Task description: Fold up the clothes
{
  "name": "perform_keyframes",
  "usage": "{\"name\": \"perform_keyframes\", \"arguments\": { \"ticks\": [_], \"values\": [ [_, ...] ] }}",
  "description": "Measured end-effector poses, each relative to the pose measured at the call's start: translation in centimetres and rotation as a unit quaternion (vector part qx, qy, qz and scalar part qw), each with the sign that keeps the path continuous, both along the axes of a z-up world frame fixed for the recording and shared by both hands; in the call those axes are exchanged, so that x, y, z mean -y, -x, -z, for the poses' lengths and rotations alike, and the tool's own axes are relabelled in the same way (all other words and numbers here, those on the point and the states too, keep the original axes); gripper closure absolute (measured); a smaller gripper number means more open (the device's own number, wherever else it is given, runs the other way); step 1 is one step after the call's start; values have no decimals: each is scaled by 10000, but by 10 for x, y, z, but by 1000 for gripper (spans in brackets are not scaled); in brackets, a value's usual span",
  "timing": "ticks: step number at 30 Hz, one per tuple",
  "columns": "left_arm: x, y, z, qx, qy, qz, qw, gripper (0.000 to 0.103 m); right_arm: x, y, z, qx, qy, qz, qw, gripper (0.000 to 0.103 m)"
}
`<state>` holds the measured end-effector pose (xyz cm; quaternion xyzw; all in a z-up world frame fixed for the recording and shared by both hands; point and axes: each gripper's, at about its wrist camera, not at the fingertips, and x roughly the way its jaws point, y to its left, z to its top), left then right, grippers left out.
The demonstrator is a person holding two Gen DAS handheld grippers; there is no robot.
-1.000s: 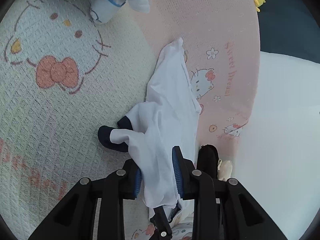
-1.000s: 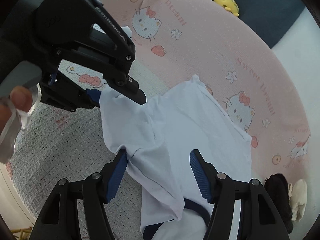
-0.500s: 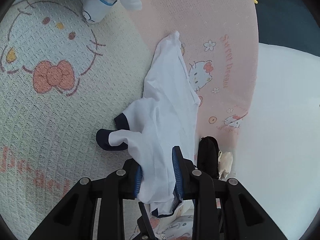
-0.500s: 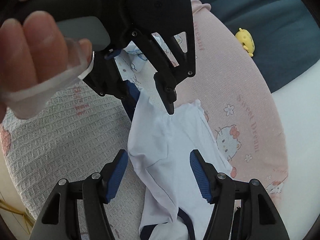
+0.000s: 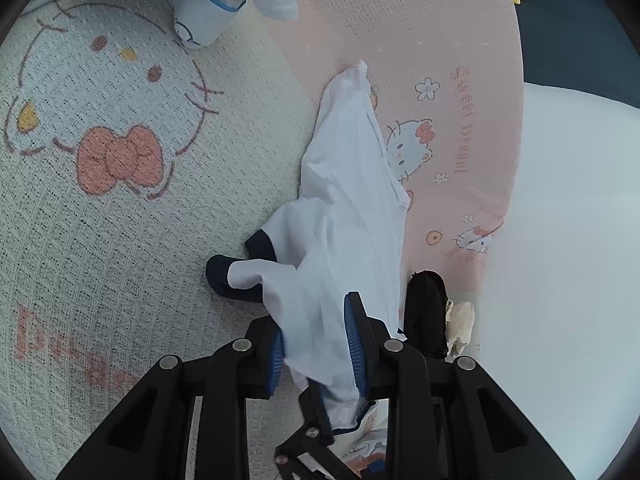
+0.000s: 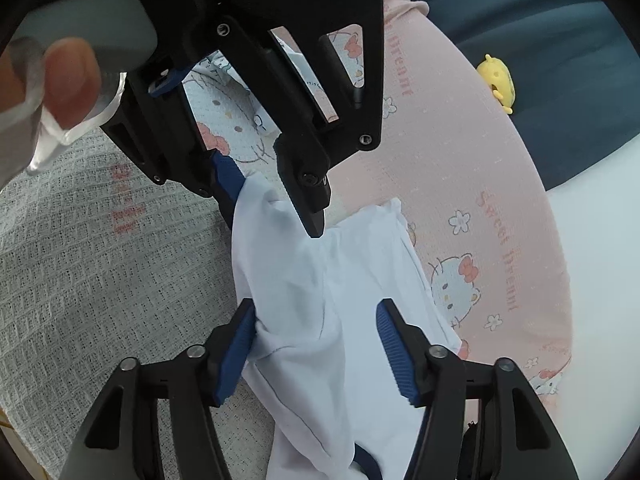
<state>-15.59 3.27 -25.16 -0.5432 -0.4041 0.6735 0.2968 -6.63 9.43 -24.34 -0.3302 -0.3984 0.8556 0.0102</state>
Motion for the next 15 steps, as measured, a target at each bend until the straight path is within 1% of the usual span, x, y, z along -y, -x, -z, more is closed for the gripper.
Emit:
{"name": "perform_keyframes", "arguments": {
  "ticks": [1,2,3,5,7,8,9,10,13,15],
  "values": [
    [-1,0,-2,-23,-19,27,10000,79,-1,1,-1,16,31,14,10000,86],
    [-2,0,-3,-48,-34,52,10000,79,-2,2,-2,32,63,28,10000,91],
    [-3,-1,-6,-81,-18,68,9999,79,-5,3,-5,113,228,53,9997,93],
    [-4,-4,-13,-219,84,-5,9997,79,-14,6,-14,276,597,234,9976,94],
    [-1,-10,-23,-428,279,-254,9984,81,-25,8,-28,304,958,432,9940,95],
    [1,-15,-27,-532,392,-418,9969,88,-32,8,-35,302,1122,537,9918,95],
    [3,-19,-30,-575,459,-554,9958,92,-39,8,-40,319,1232,665,9896,95],
    [6,-23,-32,-606,508,-674,9946,92,-47,10,-45,349,1346,807,9870,96],
    [9,-30,-26,-414,225,-654,9967,92,-74,9,-52,582,1878,1218,9729,96],
    [9,-35,-21,-313,278,-639,9971,92,-90,9,-53,774,2243,1363,9618,96]
  ]
}}
